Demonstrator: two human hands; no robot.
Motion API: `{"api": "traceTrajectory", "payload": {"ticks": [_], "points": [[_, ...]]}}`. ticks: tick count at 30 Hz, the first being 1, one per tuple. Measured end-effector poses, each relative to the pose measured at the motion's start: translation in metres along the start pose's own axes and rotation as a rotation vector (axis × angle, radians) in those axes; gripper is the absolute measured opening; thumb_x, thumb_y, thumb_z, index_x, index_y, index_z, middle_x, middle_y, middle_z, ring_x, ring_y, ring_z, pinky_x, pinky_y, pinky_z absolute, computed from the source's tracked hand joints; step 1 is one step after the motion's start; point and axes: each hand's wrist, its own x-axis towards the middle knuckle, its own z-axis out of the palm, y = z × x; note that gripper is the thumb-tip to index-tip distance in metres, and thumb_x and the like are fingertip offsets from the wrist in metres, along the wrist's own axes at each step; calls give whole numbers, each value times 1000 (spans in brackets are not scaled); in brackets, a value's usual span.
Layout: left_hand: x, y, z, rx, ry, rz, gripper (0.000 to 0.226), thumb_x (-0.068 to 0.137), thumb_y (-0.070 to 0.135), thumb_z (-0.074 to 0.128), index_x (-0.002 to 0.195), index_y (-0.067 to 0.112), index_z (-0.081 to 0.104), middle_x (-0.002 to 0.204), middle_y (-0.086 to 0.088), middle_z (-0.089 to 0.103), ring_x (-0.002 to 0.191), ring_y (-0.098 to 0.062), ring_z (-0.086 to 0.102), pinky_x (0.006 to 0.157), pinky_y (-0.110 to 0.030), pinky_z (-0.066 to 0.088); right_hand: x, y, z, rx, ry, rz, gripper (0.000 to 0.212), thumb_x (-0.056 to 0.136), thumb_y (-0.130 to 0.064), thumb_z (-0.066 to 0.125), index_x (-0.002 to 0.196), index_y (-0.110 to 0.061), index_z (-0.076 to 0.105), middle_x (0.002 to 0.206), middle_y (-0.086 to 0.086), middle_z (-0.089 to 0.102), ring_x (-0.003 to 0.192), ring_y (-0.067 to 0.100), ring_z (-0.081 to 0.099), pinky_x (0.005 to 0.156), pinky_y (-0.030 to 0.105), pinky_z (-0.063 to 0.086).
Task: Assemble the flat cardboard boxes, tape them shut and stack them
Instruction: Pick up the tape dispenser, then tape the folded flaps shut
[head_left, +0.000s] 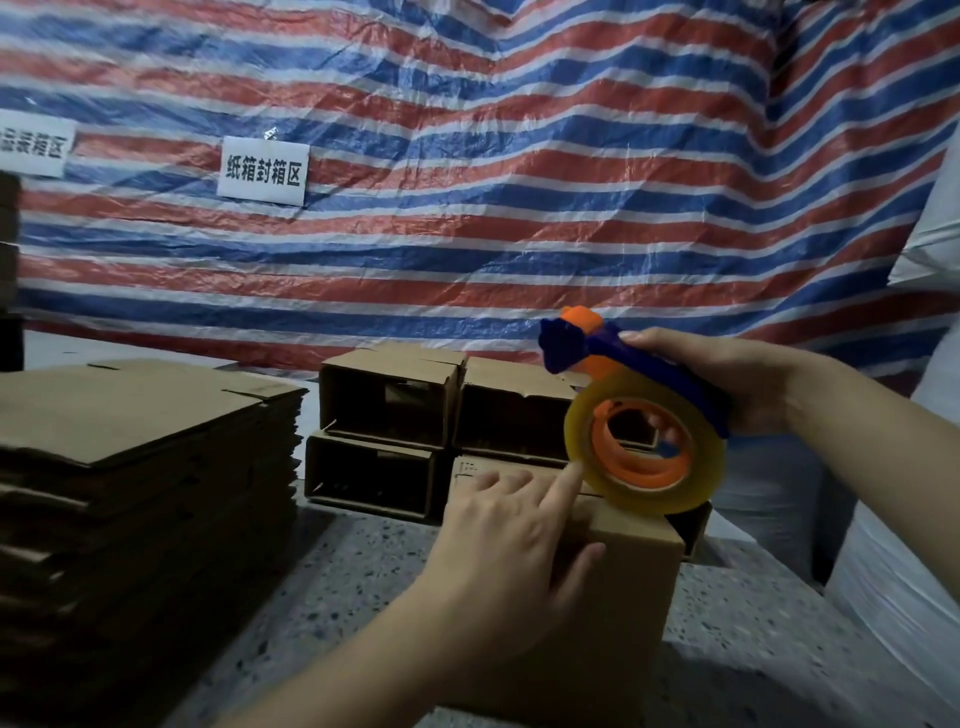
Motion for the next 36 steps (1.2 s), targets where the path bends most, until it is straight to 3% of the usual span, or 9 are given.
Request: {"api": "traceTrajectory", "payload": {"ticks": [5,8,10,13,15,18,24,28,36], "points": [[1,2,-3,-93,12,-53,59,93,67,22,130,28,47,123,8,63,113,-11,57,104,-37,37,4,-6,-7,-77,-45,27,80,52,-62,80,111,-10,67,84,12,76,62,20,71,55,31,58],[3,1,-10,-238,30,-127,42,95,62,15,105,33,45,87,15,59,78,-1,50,79,-27,40,5,-14,-10,-158,-75,67,75,53,-60,80,108,-9,71,91,14,77,65,22,71,56,31,58],[8,-3,-16,-340,-13,-175,40,96,55,13,99,32,44,73,10,54,64,-4,49,62,-30,39,8,-20,-8,-231,-85,92,77,53,-61,79,110,-10,70,93,14,77,65,21,72,54,30,57],[15,-18,-29,-560,-114,-267,43,102,48,15,97,28,53,81,3,62,74,-13,59,74,-41,51,14,-26,-3,-292,-101,120,76,54,-61,77,109,-8,70,87,13,77,61,19,71,53,28,56],[18,-28,-35,-892,-147,-378,45,106,45,19,102,27,60,95,2,71,91,-13,65,88,-40,53,17,-30,0,-308,-108,138,77,54,-59,78,110,-8,68,85,13,77,60,19,71,52,27,56],[23,-35,-40,-1223,-68,-486,48,108,37,24,102,17,66,98,-4,75,95,-14,70,92,-38,54,19,-31,2,-326,-126,156,81,52,-59,79,113,-8,67,86,14,76,61,19,71,52,26,56],[28,-41,-40,-1374,241,-719,26,102,16,41,92,5,62,88,-13,69,72,-18,67,53,-29,55,19,-30,1,-317,-130,166,79,52,-58,79,110,-6,69,84,13,76,58,18,69,50,26,55],[33,-47,-44,-1436,84,-798,37,104,32,44,94,2,62,67,-7,64,45,-11,56,41,-24,45,20,-32,3,-320,-138,180,76,53,-58,79,107,-6,70,81,12,75,56,16,68,49,25,54],[35,-46,-43,-1375,-36,-723,41,103,39,44,87,6,62,61,-2,67,41,-13,54,40,-25,45,22,-32,4,-324,-132,181,76,53,-57,79,108,-6,70,83,12,75,57,17,69,49,25,55]]}}
